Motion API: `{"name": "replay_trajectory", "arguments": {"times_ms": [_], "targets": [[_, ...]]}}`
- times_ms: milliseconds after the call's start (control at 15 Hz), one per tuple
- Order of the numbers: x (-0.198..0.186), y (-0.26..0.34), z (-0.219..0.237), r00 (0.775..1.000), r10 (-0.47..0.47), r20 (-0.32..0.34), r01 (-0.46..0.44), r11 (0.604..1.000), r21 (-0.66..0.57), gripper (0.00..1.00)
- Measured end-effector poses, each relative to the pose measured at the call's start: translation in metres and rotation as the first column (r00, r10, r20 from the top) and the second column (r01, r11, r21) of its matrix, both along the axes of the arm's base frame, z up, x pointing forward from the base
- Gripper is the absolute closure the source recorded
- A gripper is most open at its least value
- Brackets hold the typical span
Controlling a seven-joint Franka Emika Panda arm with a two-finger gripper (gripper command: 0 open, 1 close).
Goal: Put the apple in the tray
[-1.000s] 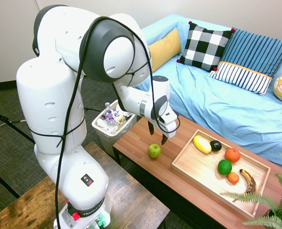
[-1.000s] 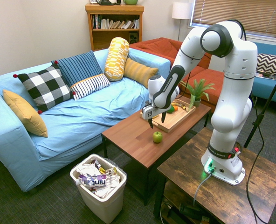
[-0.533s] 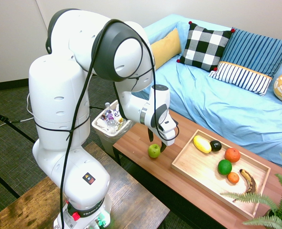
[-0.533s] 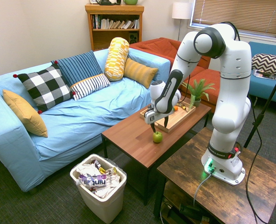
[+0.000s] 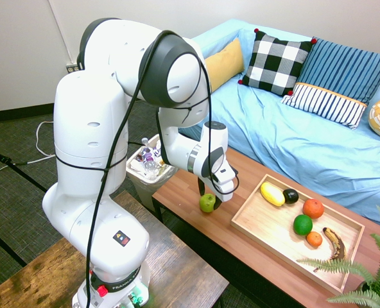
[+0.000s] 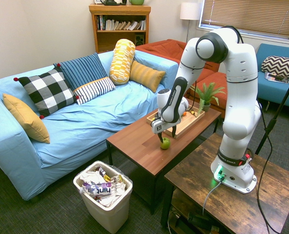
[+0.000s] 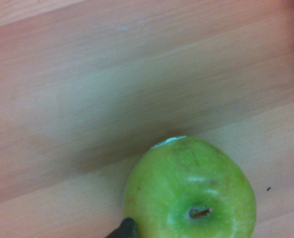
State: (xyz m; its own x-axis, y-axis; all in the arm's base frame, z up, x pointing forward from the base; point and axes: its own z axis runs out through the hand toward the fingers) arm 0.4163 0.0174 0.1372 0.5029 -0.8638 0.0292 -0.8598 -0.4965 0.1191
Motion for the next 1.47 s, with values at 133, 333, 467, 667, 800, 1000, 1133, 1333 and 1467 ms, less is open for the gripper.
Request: {"name": "replay_trajectory", "arguments": {"times_ms": [133, 333, 467, 667, 800, 1000, 1133, 1333, 1467], "targets": [[0.0, 0.003, -0.005, 1.0, 0.002, -0.007, -0.002, 1.0, 0.001, 0.0], [-0.002, 0.003, -0.02, 1.0, 0.004, -0.024, -0.004, 1.0, -0.001, 0.0], [0.001, 0.002, -0.028, 1.0, 0.002, -0.032, -0.002, 1.0, 0.004, 1.0], [0.004, 0.002, -0.034, 0.999, 0.001, -0.032, -0.001, 1.0, 0.013, 1.0], [0.003, 0.005, -0.038, 0.999, 0.001, -0.033, 0.0, 1.0, 0.018, 1.0], [0.004, 0.006, -0.038, 1.0, -0.002, -0.029, 0.003, 1.0, 0.021, 1.0], [0.006, 0.005, -0.037, 1.0, -0.01, -0.018, 0.01, 1.0, 0.026, 1.0], [0.017, -0.003, -0.013, 0.999, -0.024, 0.035, 0.023, 0.999, 0.03, 1.0], [0.027, -0.008, 0.024, 0.997, -0.032, 0.075, 0.029, 0.999, 0.035, 1.0]]}}
